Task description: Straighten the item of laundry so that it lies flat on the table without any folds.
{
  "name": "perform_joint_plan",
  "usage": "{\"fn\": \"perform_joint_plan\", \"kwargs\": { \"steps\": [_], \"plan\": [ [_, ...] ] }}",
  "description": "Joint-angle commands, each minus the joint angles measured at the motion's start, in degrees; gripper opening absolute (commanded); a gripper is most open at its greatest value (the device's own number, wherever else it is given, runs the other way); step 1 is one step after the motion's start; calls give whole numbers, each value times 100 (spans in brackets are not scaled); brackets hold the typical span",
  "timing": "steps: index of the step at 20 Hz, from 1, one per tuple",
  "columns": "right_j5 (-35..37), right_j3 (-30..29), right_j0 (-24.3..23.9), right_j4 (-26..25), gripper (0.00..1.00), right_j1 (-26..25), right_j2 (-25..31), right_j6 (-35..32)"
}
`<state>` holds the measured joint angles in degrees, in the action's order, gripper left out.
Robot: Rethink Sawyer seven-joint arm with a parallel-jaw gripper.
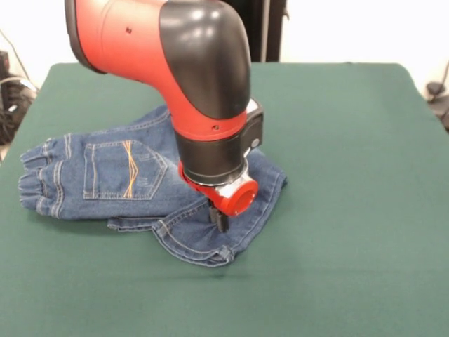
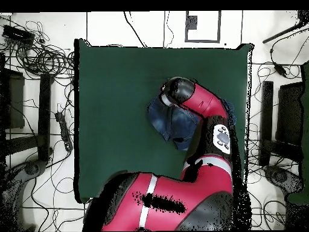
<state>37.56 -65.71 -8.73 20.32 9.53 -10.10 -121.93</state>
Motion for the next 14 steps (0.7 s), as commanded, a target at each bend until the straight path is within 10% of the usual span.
{"fn": "perform_joint_plan", "kwargs": {
  "steps": [1, 14],
  "plan": [
    [-520, -665, 657, 157, 0, -132, -141, -1939],
    [298, -456, 1561, 425, 0, -373, -1426, -3360]
  ]
}}
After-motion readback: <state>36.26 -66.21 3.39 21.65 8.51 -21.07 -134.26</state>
